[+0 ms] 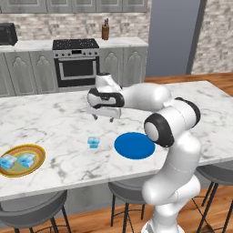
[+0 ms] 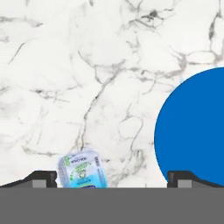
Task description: Place two yogurt containers on each plate.
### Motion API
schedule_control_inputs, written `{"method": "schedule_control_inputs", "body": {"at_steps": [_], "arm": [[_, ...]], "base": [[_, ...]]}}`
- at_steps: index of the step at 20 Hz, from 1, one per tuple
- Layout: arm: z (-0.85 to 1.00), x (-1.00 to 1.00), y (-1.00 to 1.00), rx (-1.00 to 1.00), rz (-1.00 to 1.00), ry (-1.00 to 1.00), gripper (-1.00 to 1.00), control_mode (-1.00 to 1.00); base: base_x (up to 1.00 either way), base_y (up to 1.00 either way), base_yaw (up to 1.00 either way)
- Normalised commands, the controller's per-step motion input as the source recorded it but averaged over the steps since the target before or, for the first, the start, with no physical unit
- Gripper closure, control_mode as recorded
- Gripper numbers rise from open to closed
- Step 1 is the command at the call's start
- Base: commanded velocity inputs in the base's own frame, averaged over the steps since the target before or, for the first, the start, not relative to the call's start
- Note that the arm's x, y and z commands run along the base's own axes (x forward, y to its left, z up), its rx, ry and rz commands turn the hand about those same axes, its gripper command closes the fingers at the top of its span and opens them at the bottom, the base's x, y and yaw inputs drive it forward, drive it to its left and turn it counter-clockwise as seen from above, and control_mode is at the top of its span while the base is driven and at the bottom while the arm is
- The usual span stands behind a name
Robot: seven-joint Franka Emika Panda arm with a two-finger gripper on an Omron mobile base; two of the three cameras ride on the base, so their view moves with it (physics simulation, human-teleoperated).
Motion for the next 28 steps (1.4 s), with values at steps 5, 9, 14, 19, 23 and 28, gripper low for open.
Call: {"method": "schedule_control_inputs", "body": {"at_steps": [5,9,14,19,23,28], "arm": [[-0.38,0.0,0.26,0.0,0.0,0.0,-1.0,-1.0],[-0.37,-0.08,0.19,0.0,0.05,0.0,-1.0,-1.0],[-0.3,-0.12,0.12,0.0,0.06,0.0,-1.0,-1.0],[-0.23,-0.08,0.09,0.0,0.02,0.0,-1.0,-1.0],[-0.18,-0.07,0.07,0.0,0.02,0.0,-1.0,-1.0],[-0.17,-0.06,0.05,0.0,0.02,0.0,-1.0,-1.0]], "base": [[0.0,0.0,0.0],[0.0,0.0,0.0],[0.0,0.0,0.0],[0.0,0.0,0.0],[0.0,0.0,0.0],[0.0,0.0,0.0]]}}
